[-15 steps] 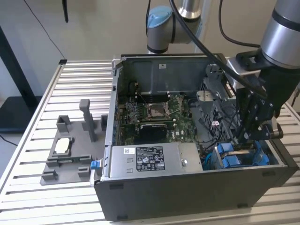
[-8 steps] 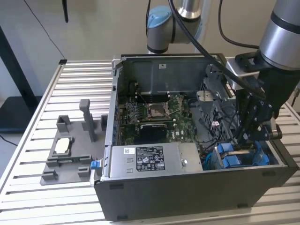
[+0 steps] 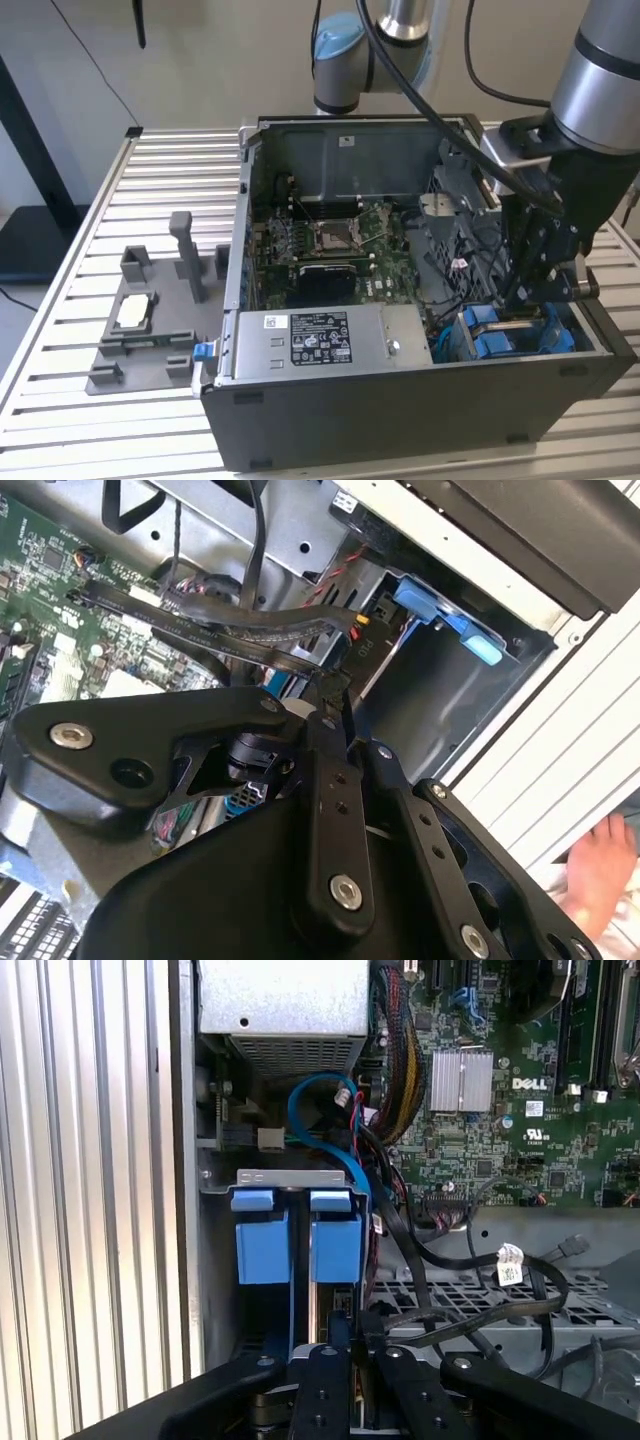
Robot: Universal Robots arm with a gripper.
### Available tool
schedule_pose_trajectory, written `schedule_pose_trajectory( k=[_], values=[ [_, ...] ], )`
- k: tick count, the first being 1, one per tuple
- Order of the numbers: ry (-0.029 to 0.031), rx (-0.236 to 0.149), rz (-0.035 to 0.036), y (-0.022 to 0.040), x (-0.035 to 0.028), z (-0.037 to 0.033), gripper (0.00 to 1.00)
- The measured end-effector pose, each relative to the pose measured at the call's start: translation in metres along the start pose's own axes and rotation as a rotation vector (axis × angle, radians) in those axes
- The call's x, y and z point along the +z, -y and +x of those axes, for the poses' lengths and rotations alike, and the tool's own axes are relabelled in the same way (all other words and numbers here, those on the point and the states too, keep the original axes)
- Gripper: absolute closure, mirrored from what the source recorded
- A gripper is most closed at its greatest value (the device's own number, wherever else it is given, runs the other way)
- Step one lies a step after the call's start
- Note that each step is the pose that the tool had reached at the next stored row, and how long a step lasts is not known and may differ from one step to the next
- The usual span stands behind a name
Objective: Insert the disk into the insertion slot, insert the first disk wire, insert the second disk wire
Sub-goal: 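Insert the second disk wire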
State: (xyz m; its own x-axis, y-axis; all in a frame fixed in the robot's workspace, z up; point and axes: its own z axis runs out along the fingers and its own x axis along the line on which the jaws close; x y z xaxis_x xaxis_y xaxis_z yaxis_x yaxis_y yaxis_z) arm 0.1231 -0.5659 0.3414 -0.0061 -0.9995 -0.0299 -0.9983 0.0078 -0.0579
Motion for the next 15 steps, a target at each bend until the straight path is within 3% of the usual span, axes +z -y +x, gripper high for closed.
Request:
schedule_pose_trajectory(
  k=[15],
  values=[
    [0.0002, 0.000, 0.0000, -0.0003, 0.0052, 0.0001, 0.84]
  ],
)
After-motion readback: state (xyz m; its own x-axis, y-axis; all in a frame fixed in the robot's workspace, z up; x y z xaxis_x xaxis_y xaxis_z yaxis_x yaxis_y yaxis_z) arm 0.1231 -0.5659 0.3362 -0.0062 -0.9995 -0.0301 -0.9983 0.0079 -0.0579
